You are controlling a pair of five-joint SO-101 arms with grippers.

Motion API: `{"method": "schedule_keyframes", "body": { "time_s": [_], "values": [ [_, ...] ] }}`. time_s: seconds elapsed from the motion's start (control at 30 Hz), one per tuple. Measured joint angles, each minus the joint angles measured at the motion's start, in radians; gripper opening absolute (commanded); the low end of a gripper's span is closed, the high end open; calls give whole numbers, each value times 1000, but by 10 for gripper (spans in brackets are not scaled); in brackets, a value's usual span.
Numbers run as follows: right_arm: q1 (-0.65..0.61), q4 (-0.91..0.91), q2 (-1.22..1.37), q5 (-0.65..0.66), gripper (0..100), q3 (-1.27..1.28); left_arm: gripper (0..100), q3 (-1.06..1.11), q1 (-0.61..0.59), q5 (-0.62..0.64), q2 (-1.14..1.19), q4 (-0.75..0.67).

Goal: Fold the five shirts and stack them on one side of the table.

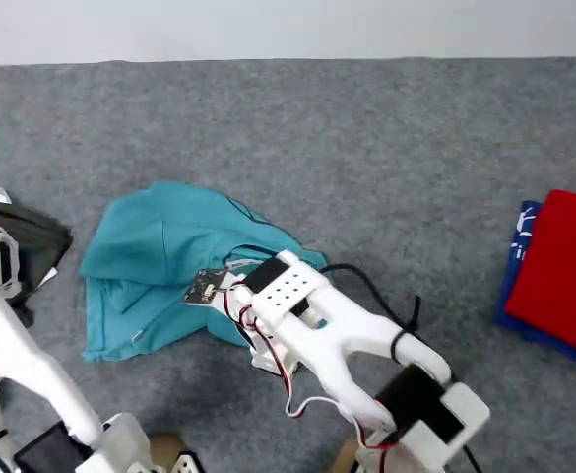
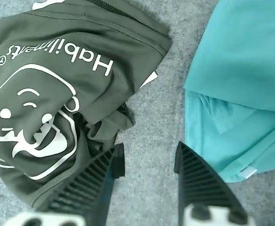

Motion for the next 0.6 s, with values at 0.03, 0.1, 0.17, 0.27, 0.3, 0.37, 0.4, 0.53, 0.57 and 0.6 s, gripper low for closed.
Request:
{"method": "schedule_keyframes", "body": {
  "time_s": [0.03, 0.1, 0.17, 0.27, 0.3, 0.37, 0.4, 0.53, 0.57, 0.6],
  "values": [
    [0, -18, 14, 0, 231, 0, 173, 0, -6, 0, 0, 0],
    [2, -51, 37, -2, 231, 0, 173, 0, -14, 0, 0, 0],
    [5, -64, 61, -3, 231, -8, 173, 0, -17, 0, 0, 0],
    [14, -66, 107, -3, 231, -54, 173, 0, -20, 0, 0, 0],
    [18, -64, 129, -3, 231, -72, 173, 0, -20, 0, 0, 0],
    [31, -63, 169, -3, 229, -112, 173, 0, -20, 0, 0, 0],
    [35, -55, 186, -5, 220, -135, 173, 0, -20, 0, 0, 0],
    [46, 3, 278, -5, 94, -239, 173, 0, -20, 0, 0, 0],
    [55, 17, 298, -5, 64, -267, 173, 0, -20, 0, 0, 0],
    [60, 31, 316, -5, 41, -295, 173, 0, -20, 0, 0, 0]
  ]
}}
